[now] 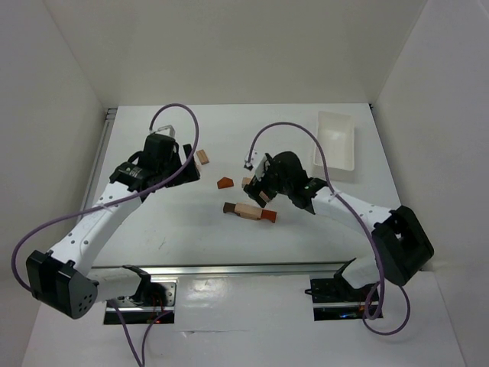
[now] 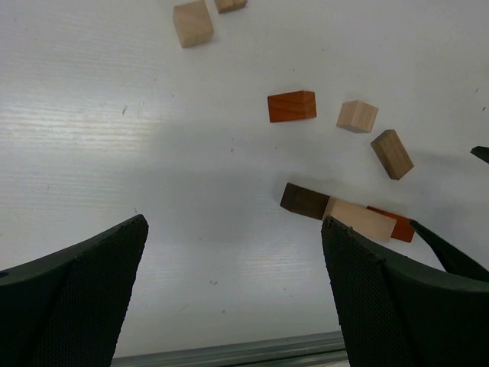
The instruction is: Build the wood block tower
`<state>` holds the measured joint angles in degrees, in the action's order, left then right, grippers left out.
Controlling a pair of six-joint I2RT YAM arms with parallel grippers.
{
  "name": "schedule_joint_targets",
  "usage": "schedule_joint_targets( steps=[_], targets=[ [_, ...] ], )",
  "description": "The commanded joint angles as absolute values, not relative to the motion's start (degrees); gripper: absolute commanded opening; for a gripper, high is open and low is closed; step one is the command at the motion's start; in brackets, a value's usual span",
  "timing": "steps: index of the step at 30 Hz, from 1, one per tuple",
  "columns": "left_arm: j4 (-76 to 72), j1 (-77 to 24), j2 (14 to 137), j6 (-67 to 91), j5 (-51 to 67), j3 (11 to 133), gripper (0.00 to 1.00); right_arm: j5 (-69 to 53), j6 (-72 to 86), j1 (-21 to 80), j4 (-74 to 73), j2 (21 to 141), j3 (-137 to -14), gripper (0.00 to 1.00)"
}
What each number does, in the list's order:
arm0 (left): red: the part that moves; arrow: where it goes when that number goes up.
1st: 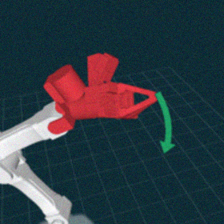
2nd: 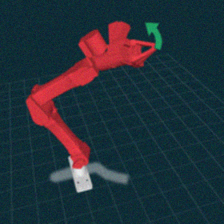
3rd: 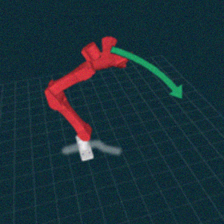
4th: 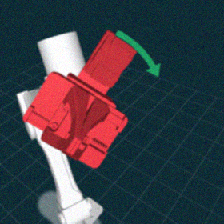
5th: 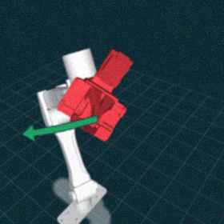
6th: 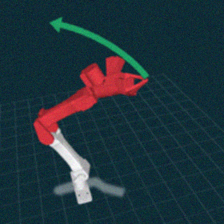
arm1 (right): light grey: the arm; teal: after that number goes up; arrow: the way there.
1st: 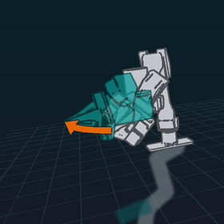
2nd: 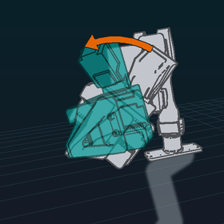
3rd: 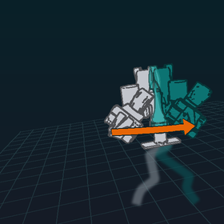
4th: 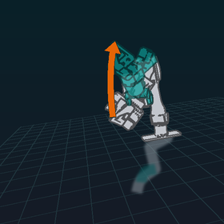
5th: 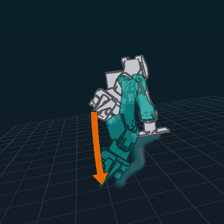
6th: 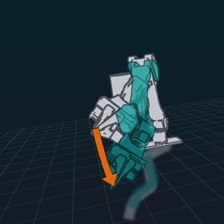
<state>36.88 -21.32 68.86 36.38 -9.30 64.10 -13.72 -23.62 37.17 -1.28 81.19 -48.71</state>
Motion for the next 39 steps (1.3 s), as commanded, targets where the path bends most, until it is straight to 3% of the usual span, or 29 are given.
schedule_joint_targets(
  steps=[1,6,17,25,31,39],
  targets=[
    [34.7,-21.5,70.7,34.1,-10.9,69.1,1.0,-6.7,-16.6,33.9,2.4,81.4,-52.9,0.94],
    [34.7,-21.5,77.8,33.6,-11.4,75.6,1.0,-5.5,-14.0,30.1,-2.6,87.3,-55.5,0.92],
    [36.1,-21.5,94.8,31.6,-11.9,90.9,1.0,-4.8,-13.4,28.9,1.8,93.9,-53.7,0.82],
    [35.9,-21.5,100.5,32.3,-11.3,93.5,1.0,-9.7,-12.0,28.9,1.8,97.4,-53.8,0.78],
    [36.0,-21.5,100.3,33.5,-10.8,91.7,1.0,-10.3,-12.7,28.9,2.3,97.9,-52.7,0.67],
    [36.0,-21.5,95.5,34.5,-11.3,86.4,1.0,-9.1,-13.3,28.9,2.3,100.4,-52.6,0.67]
  ],
)
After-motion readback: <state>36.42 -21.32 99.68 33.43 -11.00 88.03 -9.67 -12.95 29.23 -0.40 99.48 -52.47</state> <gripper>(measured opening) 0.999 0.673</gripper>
